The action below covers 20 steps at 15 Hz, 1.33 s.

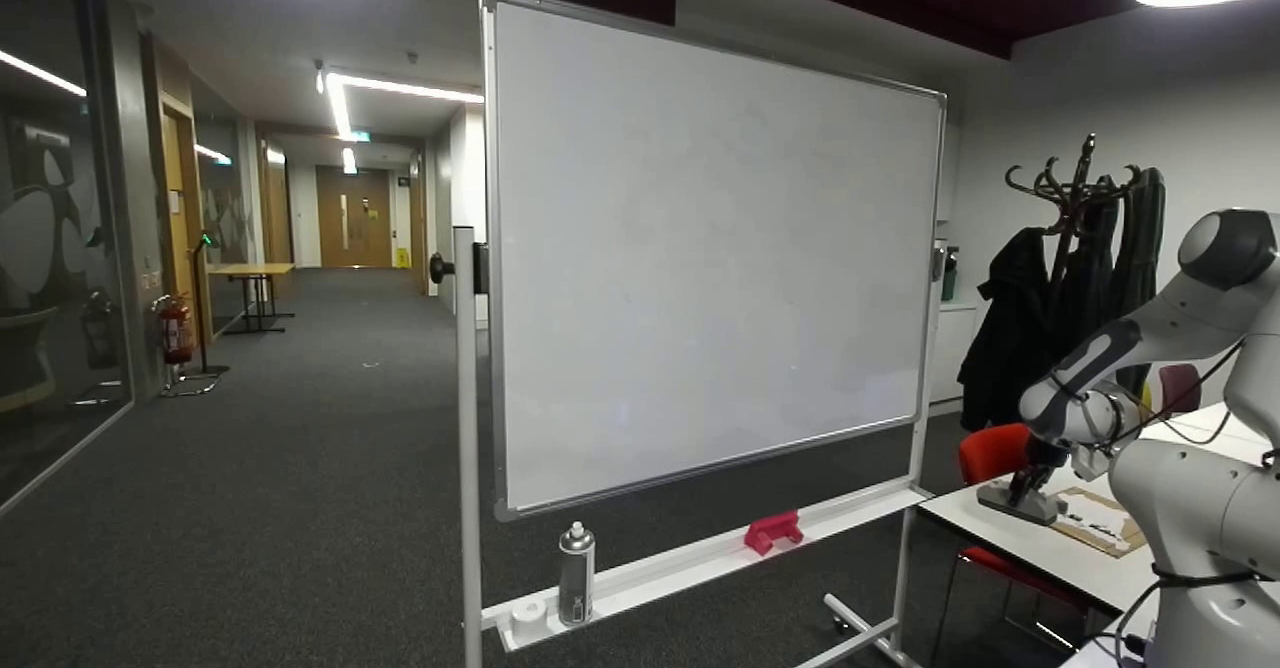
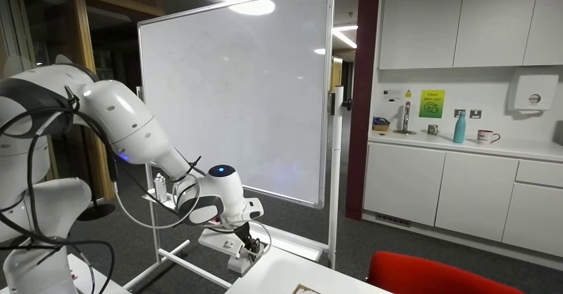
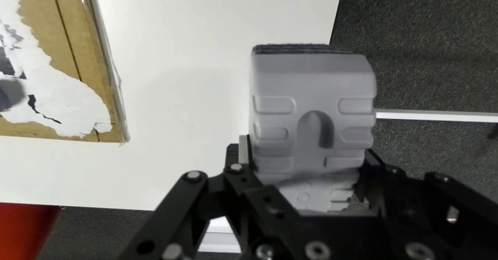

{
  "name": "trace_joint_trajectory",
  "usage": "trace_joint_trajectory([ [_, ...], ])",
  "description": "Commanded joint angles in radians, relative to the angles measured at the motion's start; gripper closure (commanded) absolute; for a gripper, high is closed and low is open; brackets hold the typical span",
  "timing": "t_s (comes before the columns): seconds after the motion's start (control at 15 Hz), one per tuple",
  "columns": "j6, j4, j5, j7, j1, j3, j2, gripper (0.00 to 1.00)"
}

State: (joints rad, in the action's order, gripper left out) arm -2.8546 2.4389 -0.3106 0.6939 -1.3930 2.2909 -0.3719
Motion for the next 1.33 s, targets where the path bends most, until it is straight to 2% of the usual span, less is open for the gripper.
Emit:
trace_joint_trajectory([
  [0.0,-0.055,-0.018,-0.012,-0.041,-0.041,0.038,-0.026,0.65],
  [0.53,-0.069,-0.055,-0.018,-0.044,-0.091,0.118,-0.075,0.65],
  [1.27,-0.069,-0.160,-0.034,-0.102,-0.287,0.265,-0.133,0.65],
])
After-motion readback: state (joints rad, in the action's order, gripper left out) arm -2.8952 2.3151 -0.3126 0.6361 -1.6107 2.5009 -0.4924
